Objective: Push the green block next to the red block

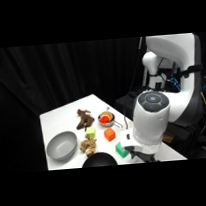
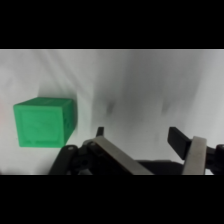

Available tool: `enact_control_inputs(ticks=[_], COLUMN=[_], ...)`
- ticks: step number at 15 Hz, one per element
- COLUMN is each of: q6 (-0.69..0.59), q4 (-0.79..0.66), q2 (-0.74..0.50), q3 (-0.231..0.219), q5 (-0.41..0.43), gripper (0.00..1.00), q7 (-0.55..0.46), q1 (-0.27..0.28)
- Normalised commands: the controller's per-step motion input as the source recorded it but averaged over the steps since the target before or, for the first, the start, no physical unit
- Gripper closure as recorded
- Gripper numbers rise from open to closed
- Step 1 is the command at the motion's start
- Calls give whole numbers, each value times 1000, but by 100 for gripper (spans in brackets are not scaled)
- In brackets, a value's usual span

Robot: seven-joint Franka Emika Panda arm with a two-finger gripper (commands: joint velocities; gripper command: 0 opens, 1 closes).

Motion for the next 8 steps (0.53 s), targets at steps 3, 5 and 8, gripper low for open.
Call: enact_control_inputs(ticks=[3, 5, 8], q6=[119, 106, 109], q4=[152, 67, -29], q2=[197, 95, -12], q3=[-130, -128, -135], q5=[-34, -19, -25], gripper=[0, 0, 0], q7=[62, 17, -13], q1=[100, 47, -8])
